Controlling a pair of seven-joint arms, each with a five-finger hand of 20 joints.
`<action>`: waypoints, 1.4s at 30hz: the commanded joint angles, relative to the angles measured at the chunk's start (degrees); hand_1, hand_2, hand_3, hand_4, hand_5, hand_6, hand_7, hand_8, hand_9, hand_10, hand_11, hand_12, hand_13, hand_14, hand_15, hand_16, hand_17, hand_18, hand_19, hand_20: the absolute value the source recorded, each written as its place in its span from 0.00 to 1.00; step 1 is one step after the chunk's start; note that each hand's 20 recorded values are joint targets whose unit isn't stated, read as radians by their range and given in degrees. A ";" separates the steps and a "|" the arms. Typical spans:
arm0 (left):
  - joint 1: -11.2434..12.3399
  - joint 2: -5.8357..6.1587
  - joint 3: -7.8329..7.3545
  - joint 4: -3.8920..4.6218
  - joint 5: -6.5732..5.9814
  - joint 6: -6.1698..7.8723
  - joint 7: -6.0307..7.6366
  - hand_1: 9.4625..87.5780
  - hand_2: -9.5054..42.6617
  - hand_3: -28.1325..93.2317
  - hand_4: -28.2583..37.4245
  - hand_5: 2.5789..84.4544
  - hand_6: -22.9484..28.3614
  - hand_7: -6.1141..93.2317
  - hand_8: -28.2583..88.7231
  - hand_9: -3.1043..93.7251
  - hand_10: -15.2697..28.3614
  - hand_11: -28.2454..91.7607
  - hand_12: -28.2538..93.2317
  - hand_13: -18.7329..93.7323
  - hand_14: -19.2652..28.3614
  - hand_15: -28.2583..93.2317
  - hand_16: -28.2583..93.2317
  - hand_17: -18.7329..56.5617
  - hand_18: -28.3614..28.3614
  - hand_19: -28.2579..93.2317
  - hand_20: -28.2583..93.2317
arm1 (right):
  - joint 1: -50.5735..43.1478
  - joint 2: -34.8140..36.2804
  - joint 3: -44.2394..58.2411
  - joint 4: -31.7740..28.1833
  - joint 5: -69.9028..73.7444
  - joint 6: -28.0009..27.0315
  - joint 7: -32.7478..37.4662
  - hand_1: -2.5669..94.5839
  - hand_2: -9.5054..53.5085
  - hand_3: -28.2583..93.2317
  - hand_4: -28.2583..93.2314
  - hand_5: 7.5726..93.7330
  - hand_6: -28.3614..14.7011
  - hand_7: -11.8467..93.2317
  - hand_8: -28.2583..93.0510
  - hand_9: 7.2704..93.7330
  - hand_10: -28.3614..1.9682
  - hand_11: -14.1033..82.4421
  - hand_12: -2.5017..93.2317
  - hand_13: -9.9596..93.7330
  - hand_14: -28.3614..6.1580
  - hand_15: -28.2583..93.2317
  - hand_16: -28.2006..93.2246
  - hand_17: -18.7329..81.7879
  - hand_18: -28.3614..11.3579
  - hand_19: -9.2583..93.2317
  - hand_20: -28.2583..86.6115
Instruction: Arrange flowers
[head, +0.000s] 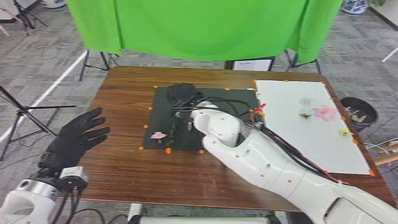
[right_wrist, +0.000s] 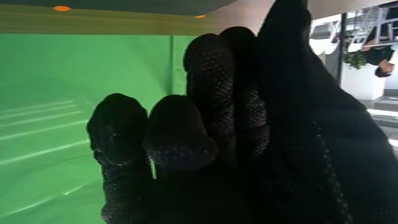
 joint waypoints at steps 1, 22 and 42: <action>0.63 -0.38 -0.13 0.15 -0.10 -0.22 -0.36 0.24 0.15 0.78 0.07 0.29 0.55 0.25 0.17 0.23 0.70 0.45 0.37 0.29 0.80 0.61 0.19 0.11 0.91 0.61 0.30 | 0.17 0.17 1.08 -0.83 1.93 3.32 2.08 0.49 0.00 0.83 0.00 0.63 0.72 0.67 0.33 0.78 0.76 0.55 0.63 0.81 0.70 0.91 0.52 0.60 0.24 1.00 0.79; 3.17 -2.78 -1.51 -0.62 0.18 -0.08 -0.48 0.23 0.15 0.80 0.04 0.26 0.50 0.30 0.14 0.24 0.63 0.44 0.37 0.31 0.74 0.55 0.22 0.12 0.89 0.59 0.32 | -2.63 12.99 7.16 -10.20 0.51 -3.91 12.95 0.36 0.15 0.99 0.09 0.53 0.61 0.37 0.11 0.60 0.60 0.33 0.21 0.78 0.65 0.92 0.48 0.57 0.19 1.00 0.79; 5.23 -4.30 -3.21 -1.13 0.21 -0.18 -0.44 0.22 0.15 0.80 0.04 0.26 0.50 0.29 0.14 0.24 0.63 0.44 0.37 0.32 0.74 0.55 0.22 0.12 0.89 0.58 0.33 | -46.53 36.46 50.74 -31.04 4.28 -4.53 26.86 0.28 0.00 0.92 0.00 0.40 0.50 0.36 0.13 0.48 0.48 0.36 0.25 0.70 0.58 0.92 0.45 0.53 0.19 1.00 0.75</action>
